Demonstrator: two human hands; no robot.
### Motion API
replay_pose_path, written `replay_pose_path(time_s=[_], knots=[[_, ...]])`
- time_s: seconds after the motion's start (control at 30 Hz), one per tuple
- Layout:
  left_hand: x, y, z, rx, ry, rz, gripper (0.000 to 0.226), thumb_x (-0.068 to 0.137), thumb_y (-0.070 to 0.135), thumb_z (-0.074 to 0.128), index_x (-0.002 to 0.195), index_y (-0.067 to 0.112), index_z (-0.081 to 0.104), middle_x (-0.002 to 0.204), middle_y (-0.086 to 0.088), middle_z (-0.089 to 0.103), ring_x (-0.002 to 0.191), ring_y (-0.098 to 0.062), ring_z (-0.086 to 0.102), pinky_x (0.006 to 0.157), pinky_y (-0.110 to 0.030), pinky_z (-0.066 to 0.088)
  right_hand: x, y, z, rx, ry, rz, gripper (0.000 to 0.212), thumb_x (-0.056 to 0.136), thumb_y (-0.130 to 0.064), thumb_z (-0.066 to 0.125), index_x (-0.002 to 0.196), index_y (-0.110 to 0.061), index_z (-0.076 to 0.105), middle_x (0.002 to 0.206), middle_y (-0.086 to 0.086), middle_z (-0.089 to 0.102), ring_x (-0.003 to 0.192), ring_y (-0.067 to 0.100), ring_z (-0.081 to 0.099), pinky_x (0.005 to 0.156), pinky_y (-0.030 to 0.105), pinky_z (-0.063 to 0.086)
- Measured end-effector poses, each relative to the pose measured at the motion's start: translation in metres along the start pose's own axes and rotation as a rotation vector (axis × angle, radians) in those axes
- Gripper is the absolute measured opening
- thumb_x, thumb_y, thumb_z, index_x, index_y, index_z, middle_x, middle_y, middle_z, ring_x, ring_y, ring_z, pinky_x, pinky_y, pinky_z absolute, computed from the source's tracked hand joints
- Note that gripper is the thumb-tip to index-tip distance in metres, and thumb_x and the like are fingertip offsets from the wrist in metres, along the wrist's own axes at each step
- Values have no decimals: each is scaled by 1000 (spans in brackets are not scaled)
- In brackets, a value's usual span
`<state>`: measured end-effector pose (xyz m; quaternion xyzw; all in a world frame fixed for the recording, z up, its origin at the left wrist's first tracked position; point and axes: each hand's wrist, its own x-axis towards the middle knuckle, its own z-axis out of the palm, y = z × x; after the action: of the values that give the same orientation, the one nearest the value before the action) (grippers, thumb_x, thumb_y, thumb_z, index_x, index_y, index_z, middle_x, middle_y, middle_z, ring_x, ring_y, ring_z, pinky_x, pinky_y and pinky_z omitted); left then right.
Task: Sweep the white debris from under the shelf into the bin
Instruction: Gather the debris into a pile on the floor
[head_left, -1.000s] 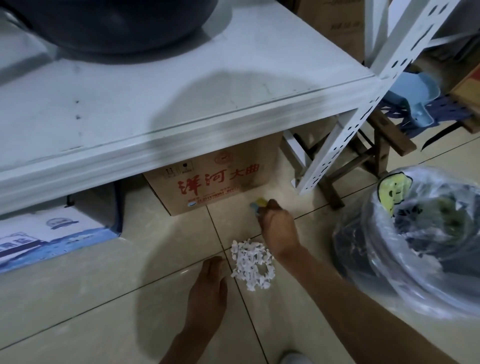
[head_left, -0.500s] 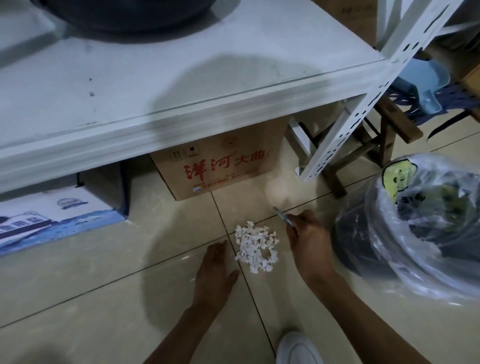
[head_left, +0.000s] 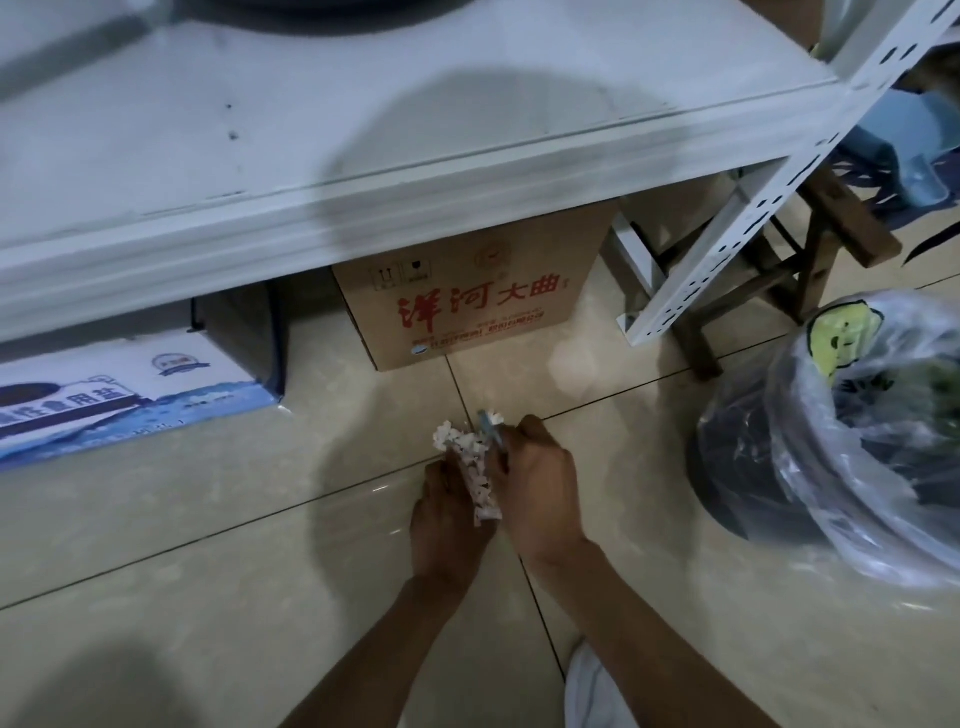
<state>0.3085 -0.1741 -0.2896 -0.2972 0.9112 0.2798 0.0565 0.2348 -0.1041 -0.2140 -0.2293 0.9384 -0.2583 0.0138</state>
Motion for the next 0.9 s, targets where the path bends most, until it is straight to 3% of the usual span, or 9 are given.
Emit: replay_pose_path(time_s=[0.1, 0.27, 0.33, 0.43, 0.5, 0.67, 0.8, 0.9], knots=[[5, -19, -3, -3, 4, -14, 98, 70, 41, 77, 149, 12, 26, 136, -9, 41, 113, -27, 58, 91, -36, 53, 20, 11, -18, 38, 48, -83, 6, 81, -5, 69, 86, -5, 73, 73, 10, 58, 44, 20, 55, 46, 18, 42], [12, -34, -4, 97, 31, -15, 112, 67, 47, 78, 150, 7, 16, 142, -14, 33, 128, -28, 45, 96, -34, 52, 46, 27, -7, -40, -118, -211, 38, 85, 0, 62, 119, -15, 68, 90, 14, 60, 64, 24, 63, 60, 31, 54], [19, -33, -8, 44, 9, -14, 114, 68, 44, 80, 152, 6, 12, 145, -14, 28, 131, -28, 42, 98, -35, 51, 37, 26, 5, -66, -203, -310, 37, 77, -1, 70, 112, -14, 71, 97, 12, 65, 69, 22, 67, 61, 27, 56], [31, -33, -17, -55, -43, -11, 116, 66, 41, 83, 152, 9, 12, 142, -10, 28, 125, -26, 48, 95, -37, 52, 10, 16, 7, -148, -244, -481, 39, 48, -9, 89, 84, -16, 77, 85, 4, 72, 68, 13, 72, 51, 20, 57], [35, -38, -22, -43, -94, 19, 116, 66, 40, 84, 153, 10, 13, 141, -9, 27, 125, -26, 48, 97, -37, 51, -3, 14, 0, -139, -275, -523, 41, 43, -9, 90, 80, -18, 76, 83, 2, 71, 68, 12, 71, 49, 19, 56], [37, -49, -28, 48, -176, 149, 103, 68, 43, 81, 150, 18, 24, 138, -7, 28, 127, -25, 44, 102, -37, 49, -10, 32, -30, -33, -127, -337, 35, 75, 1, 72, 106, -16, 67, 83, 5, 63, 48, 15, 60, 45, 22, 51], [37, -50, -28, 84, -225, 210, 111, 64, 48, 82, 151, 18, 21, 142, -5, 27, 130, -23, 42, 105, -37, 46, -14, 40, -34, -104, -28, 1, 4, 81, -7, 67, 81, -7, 71, 68, 7, 56, 40, 22, 52, 40, 29, 46], [32, -45, -26, 126, -244, 244, 119, 59, 50, 85, 151, 17, 18, 143, -4, 27, 129, -23, 43, 103, -37, 47, -24, 26, -18, -92, -68, 15, 3, 76, -7, 70, 75, -5, 69, 68, 9, 59, 40, 23, 55, 41, 31, 51]])
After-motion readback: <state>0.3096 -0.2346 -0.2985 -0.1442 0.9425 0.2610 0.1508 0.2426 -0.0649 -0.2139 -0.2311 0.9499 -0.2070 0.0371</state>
